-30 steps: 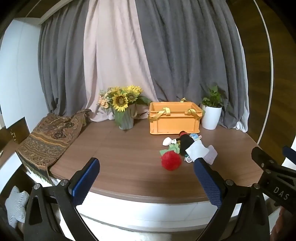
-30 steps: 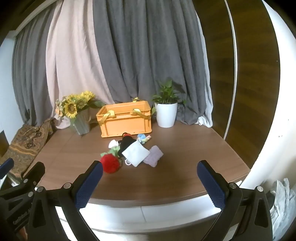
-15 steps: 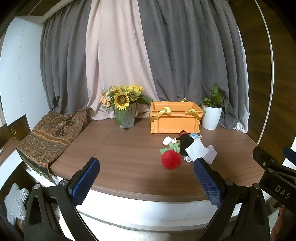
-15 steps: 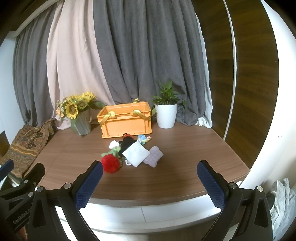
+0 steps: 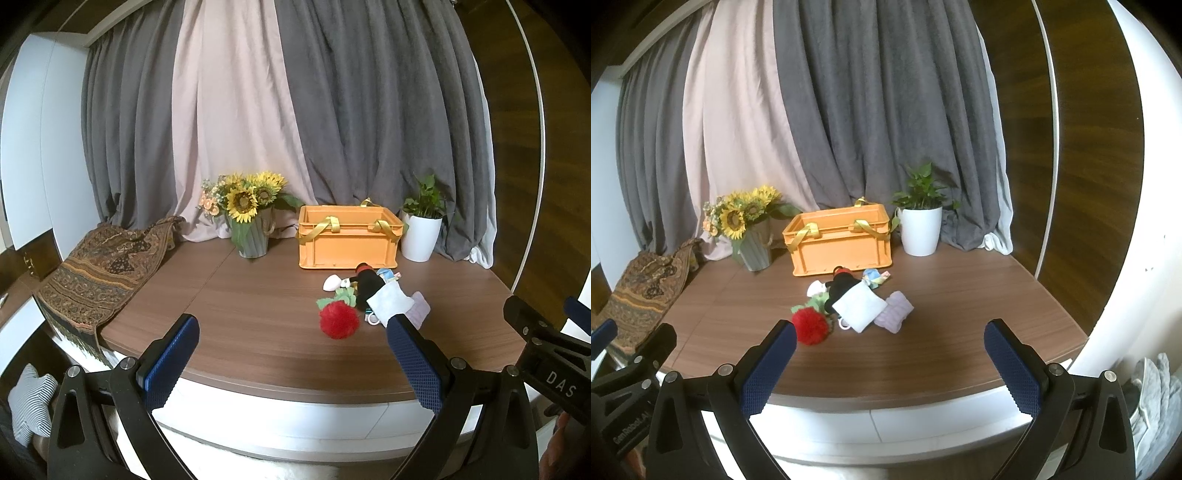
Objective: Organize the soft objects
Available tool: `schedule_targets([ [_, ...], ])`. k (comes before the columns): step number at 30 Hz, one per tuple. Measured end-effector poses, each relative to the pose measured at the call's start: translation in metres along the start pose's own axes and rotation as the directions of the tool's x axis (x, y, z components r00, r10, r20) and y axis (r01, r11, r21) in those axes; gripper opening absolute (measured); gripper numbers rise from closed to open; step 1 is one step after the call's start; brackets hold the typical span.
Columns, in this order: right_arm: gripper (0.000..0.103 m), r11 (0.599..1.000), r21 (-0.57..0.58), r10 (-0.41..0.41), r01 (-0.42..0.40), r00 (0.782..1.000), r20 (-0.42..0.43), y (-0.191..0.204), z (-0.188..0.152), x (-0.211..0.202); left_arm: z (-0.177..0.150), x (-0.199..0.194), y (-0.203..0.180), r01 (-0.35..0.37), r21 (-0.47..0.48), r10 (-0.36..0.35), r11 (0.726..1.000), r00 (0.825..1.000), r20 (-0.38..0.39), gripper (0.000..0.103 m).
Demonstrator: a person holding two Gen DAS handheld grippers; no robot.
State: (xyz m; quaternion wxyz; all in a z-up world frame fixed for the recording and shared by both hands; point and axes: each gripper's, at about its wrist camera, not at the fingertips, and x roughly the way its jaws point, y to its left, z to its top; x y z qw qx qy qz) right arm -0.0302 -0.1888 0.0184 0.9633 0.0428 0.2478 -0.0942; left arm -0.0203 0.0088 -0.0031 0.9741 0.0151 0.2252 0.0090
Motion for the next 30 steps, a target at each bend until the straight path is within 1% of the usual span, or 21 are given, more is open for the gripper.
schedule_targets([
  [30,0.103,1.000,0.009,-0.009,0.009,1.000,-0.003,-0.011,0.004,0.007,0.013,0.006,-0.009,0.016,-0.002,-0.016,1.000,1.000,-0.003,0.103],
])
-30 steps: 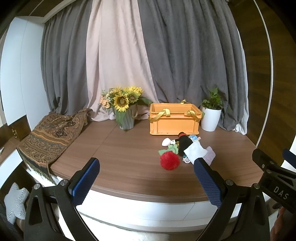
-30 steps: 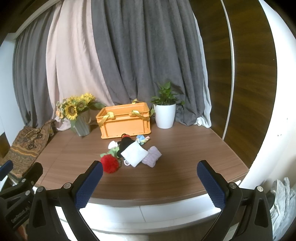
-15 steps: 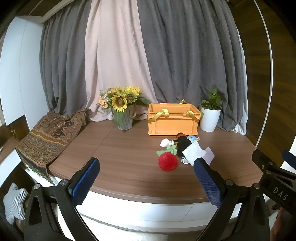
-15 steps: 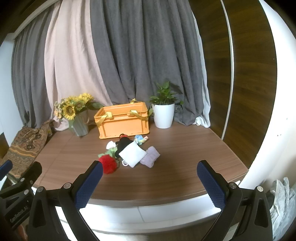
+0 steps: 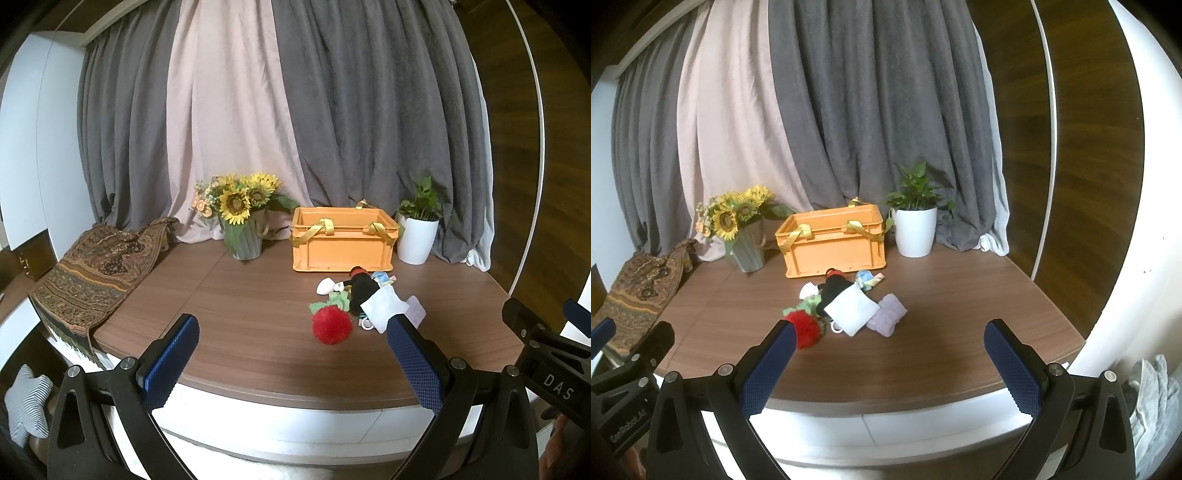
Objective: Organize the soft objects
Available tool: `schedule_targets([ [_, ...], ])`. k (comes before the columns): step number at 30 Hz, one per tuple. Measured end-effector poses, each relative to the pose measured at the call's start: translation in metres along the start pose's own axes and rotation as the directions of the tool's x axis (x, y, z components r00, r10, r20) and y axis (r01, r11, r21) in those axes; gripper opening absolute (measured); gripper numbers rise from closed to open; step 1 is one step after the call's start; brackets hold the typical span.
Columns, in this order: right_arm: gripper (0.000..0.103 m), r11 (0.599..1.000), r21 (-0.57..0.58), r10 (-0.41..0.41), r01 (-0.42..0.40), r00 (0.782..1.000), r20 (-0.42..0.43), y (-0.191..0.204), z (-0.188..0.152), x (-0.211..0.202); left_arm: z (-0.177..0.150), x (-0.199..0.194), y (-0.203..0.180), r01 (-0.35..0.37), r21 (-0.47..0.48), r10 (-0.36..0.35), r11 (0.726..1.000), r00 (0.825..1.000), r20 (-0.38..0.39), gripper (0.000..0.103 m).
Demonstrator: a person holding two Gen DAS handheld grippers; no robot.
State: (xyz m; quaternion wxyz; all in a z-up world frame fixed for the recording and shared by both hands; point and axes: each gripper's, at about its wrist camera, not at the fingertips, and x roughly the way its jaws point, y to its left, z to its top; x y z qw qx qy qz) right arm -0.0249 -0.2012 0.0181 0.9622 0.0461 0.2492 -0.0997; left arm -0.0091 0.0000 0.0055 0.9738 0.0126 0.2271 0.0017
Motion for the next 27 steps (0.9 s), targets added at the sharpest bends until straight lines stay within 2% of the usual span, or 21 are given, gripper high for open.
schedule_targets([
  [19,0.103,1.000,0.000,0.001,-0.001,1.000,-0.003,-0.002,0.002,0.005,0.005,0.016,-0.001,0.012,0.003,-0.012,1.000,1.000,-0.003,0.103],
  [27,0.103,1.000,0.008,0.002,-0.002,1.000,-0.030,0.000,0.005,0.025,-0.002,0.037,0.002,0.035,0.007,-0.035,0.999,0.999,-0.026,0.103],
])
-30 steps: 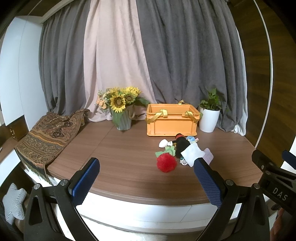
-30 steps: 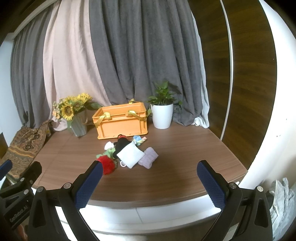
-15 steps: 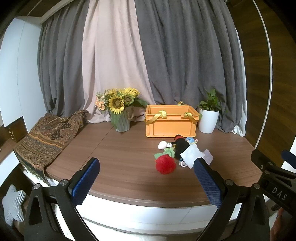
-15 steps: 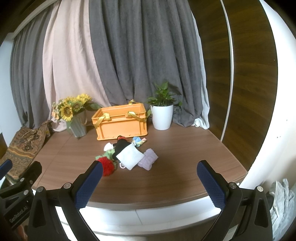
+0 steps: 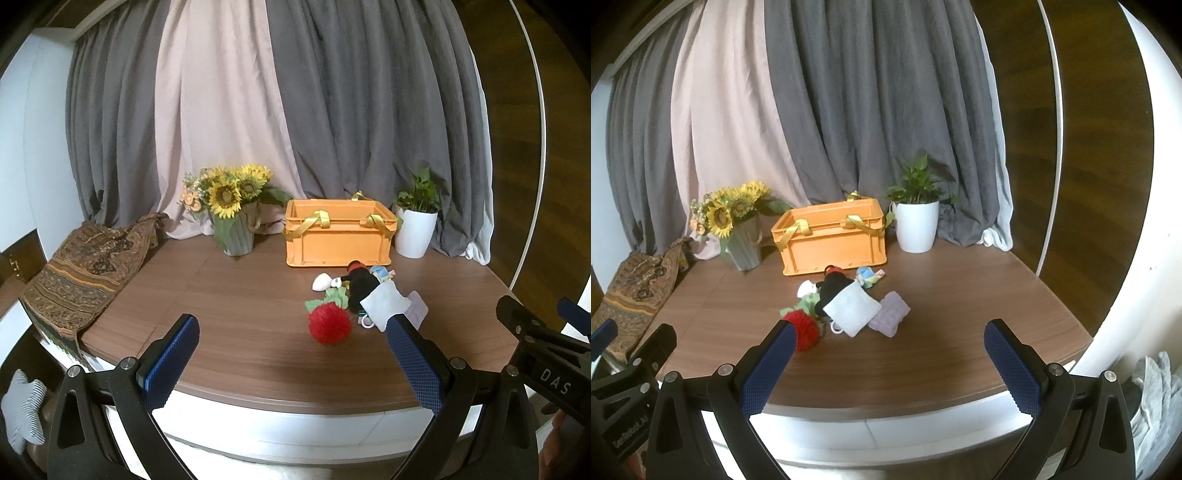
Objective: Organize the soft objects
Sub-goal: 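Move both grippers toward the pile of soft toys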
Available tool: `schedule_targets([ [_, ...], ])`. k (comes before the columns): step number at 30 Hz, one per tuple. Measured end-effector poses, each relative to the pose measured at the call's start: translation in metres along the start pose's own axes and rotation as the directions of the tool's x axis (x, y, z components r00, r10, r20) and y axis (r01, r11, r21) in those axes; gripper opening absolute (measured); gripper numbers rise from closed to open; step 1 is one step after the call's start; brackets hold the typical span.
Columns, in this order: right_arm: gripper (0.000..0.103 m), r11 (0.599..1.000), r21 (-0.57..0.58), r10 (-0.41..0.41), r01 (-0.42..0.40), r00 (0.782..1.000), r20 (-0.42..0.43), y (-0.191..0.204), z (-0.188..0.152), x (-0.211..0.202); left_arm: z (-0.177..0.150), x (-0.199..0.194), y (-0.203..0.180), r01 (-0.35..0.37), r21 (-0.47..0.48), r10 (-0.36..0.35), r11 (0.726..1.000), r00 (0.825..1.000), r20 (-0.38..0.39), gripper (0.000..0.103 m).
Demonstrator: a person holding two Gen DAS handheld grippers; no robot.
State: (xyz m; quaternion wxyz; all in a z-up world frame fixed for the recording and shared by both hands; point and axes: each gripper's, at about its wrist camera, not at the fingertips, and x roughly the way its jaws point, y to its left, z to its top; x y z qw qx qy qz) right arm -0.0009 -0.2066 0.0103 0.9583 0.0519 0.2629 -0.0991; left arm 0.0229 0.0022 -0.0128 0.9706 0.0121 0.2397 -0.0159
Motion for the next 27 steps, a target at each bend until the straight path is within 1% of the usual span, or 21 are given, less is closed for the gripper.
schedule_targets([
  [6,0.103,1.000,0.010,0.006,-0.005,1.000,-0.028,0.005,-0.007,0.025,-0.005,0.023,-0.007,0.001,0.005,-0.001,1.000,1.000,-0.012,0.103],
  [12,0.103,0.999,-0.005,0.042,-0.042,0.998,-0.051,0.003,-0.003,0.060,-0.003,0.054,-0.019,0.004,-0.014,-0.004,1.000,1.000,-0.014,0.103],
  [20,0.102,0.990,-0.056,0.128,-0.132,0.989,-0.079,-0.003,0.012,0.120,-0.002,0.101,-0.040,-0.048,-0.048,0.046,0.998,0.998,-0.048,0.102],
  [22,0.102,0.988,-0.058,0.140,-0.146,0.986,-0.092,-0.005,0.014,0.133,-0.007,0.112,-0.044,-0.068,-0.044,0.065,0.997,0.996,-0.064,0.102],
  [27,0.102,0.985,-0.052,0.158,-0.167,0.978,-0.138,-0.008,0.012,0.165,-0.011,0.139,-0.046,-0.086,-0.010,0.085,0.996,0.991,-0.100,0.101],
])
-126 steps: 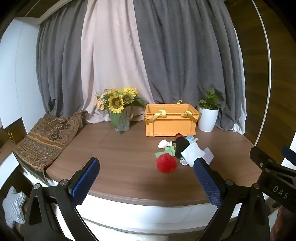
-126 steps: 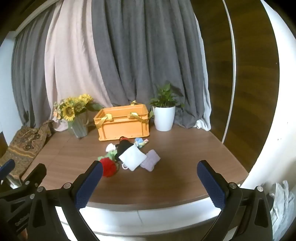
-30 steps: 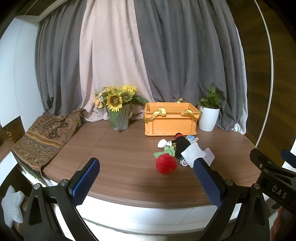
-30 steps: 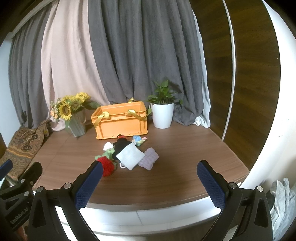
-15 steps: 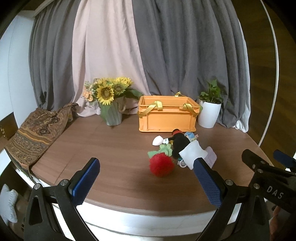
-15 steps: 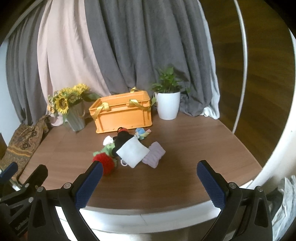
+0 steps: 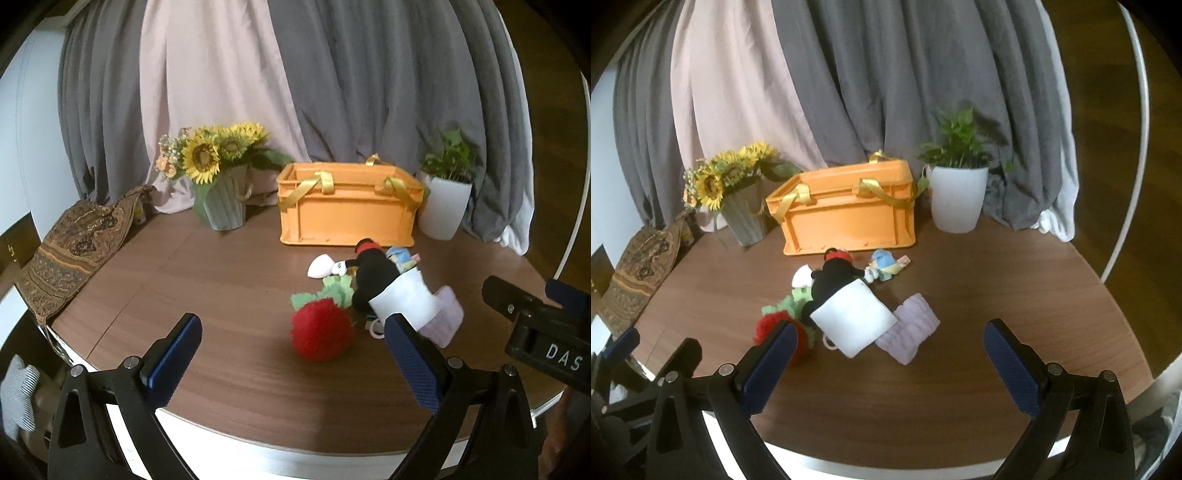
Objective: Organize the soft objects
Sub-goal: 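Move both grippers toward the pile of soft toys, then grasp the red fluffy pompom with the left gripper while the right grasps the white cloth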
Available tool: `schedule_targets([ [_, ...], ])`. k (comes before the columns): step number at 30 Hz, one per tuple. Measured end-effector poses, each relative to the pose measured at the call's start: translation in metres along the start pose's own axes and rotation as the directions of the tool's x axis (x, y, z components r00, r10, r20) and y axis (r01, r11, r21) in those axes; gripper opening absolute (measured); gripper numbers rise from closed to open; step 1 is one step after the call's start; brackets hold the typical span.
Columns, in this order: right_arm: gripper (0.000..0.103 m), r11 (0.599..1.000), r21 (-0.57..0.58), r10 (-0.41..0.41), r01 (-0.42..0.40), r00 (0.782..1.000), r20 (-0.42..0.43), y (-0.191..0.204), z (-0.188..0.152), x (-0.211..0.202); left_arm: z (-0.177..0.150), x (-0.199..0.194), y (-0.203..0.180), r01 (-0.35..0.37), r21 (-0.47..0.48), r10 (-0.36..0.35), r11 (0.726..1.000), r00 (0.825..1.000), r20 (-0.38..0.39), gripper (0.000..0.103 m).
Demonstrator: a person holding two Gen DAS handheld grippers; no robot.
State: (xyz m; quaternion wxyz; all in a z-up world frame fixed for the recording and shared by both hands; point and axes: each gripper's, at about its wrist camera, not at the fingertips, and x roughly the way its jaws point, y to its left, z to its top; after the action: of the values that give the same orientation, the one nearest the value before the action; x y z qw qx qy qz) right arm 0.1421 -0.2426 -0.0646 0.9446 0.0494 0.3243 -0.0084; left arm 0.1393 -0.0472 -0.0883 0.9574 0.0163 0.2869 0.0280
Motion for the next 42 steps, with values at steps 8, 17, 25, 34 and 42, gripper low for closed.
schedule_targets([
  [8,0.102,0.998,-0.051,0.028,-0.030,0.999,-0.041,0.017,0.007,0.049,0.004,0.050,0.006,0.069,0.040,-0.066,0.997,0.996,-0.067,0.098],
  [17,0.100,0.995,-0.099,0.010,-0.020,0.995,-0.099,0.040,0.006,0.091,-0.004,0.095,0.007,0.148,0.110,-0.131,0.983,0.980,-0.146,0.095],
  [25,0.100,0.974,-0.223,0.008,-0.037,0.992,-0.129,0.051,0.002,0.119,-0.014,0.117,-0.001,0.137,0.125,-0.114,0.983,0.978,-0.176,0.095],
  [34,0.100,0.945,-0.312,0.038,-0.098,0.981,-0.191,0.054,-0.006,0.146,-0.023,0.137,-0.012,0.153,0.157,-0.120,0.976,0.972,-0.200,0.090],
  [42,0.100,0.921,-0.370,0.040,-0.117,0.977,-0.210,0.052,-0.009,0.158,-0.024,0.146,-0.015,0.199,0.166,-0.159,0.966,0.961,-0.225,0.090],
])
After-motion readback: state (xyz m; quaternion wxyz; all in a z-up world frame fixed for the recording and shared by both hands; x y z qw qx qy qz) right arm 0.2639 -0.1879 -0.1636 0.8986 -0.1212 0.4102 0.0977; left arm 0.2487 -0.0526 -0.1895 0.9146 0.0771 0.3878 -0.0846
